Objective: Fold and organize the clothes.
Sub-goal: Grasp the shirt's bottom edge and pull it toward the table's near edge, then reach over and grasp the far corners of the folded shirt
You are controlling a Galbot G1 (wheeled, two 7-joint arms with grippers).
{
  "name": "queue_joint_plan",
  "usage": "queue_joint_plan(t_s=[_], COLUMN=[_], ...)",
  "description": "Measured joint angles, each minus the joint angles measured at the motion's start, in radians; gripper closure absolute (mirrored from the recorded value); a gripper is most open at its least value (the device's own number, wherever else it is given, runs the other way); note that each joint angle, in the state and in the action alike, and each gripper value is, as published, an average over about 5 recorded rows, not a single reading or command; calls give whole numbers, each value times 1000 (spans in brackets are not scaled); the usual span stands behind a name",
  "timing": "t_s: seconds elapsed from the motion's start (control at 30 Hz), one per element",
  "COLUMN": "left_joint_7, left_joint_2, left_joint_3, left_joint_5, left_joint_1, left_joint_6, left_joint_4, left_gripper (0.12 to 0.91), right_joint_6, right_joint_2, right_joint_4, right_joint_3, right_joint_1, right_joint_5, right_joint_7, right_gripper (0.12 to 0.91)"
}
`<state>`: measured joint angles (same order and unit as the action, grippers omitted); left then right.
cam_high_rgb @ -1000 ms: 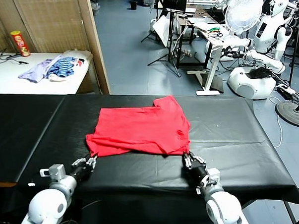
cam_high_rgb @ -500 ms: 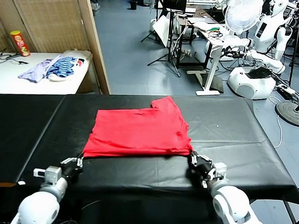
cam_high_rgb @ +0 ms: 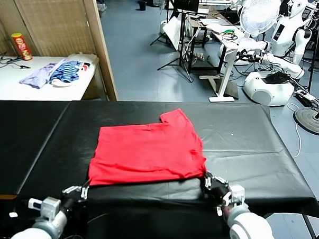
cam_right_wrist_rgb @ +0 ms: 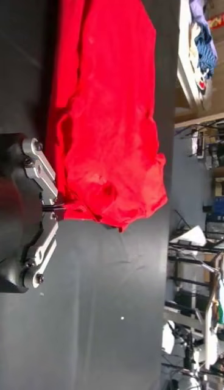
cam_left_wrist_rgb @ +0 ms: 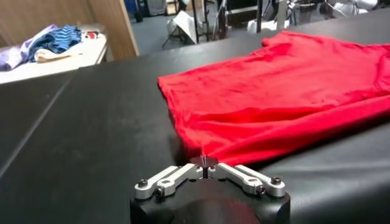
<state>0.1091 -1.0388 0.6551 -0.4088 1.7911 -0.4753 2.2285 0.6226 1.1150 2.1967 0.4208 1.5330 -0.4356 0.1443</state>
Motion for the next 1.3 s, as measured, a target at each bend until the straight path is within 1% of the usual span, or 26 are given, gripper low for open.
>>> queue_joint_plan(t_s=[0.07,0.1,0.13,0.17,0.2,0.3,0.33,0.4,0.47,0.57,0.63,0.7,0.77,0.87,0.93,1.07,1.2,1.3], left_joint_7=[7,10,10,7,1,-17,-16,-5,3,-2,1,17,42,73,81,84,80,79], left_joint_2=[-3,-4,-6,-9,-13,-22,-23,-18,-9,9,21,31,37,39,34,16,-1,-13], left_joint_3=[9,13,18,23,30,62,74,92,97,83,61,32,-3,-63,-105,-183,-237,-266], left_joint_5=[1,0,-5,-11,-18,-54,-69,-109,-155,-228,-267,-296,-322,-353,-363,-373,-380,-378], left_joint_1=[19,27,33,37,39,29,18,-21,-80,-196,-282,-367,-453,-577,-653,-788,-889,-945], left_joint_6=[-7,-11,-13,-14,-11,-3,-5,-14,-28,-39,-50,-71,-99,-136,-153,-178,-186,-189], left_joint_4=[17,26,37,48,59,93,101,105,89,34,-16,-72,-135,-241,-313,-453,-573,-644], left_gripper=[676,609,559,509,442,301,271,243,236,233,232,232,232,232,232,232,232,232], right_joint_6=[14,19,22,23,20,0,-6,-12,-13,-20,-29,-39,-47,-51,-56,-70,-71,-69], right_joint_2=[-5,-7,-10,-14,-18,-28,-29,-27,-19,-6,3,15,28,54,76,126,176,209], right_joint_4=[29,43,55,64,70,66,57,26,-18,-108,-182,-270,-363,-504,-596,-764,-902,-988], right_joint_3=[14,22,31,41,52,76,79,74,56,4,-41,-89,-133,-190,-220,-265,-303,-316], right_joint_1=[18,23,26,24,20,-22,-47,-110,-189,-328,-426,-522,-612,-737,-811,-928,-1014,-1058], right_joint_5=[-6,-11,-19,-28,-37,-57,-59,-56,-46,-22,-10,0,7,8,7,6,6,10], right_joint_7=[-1,-2,-6,-11,-16,-27,-29,-32,-34,-27,-15,-3,8,14,11,-11,-34,-42], right_gripper=[318,277,253,244,234,228,228,227,227,227,227,227,227,227,227,227,227,227])
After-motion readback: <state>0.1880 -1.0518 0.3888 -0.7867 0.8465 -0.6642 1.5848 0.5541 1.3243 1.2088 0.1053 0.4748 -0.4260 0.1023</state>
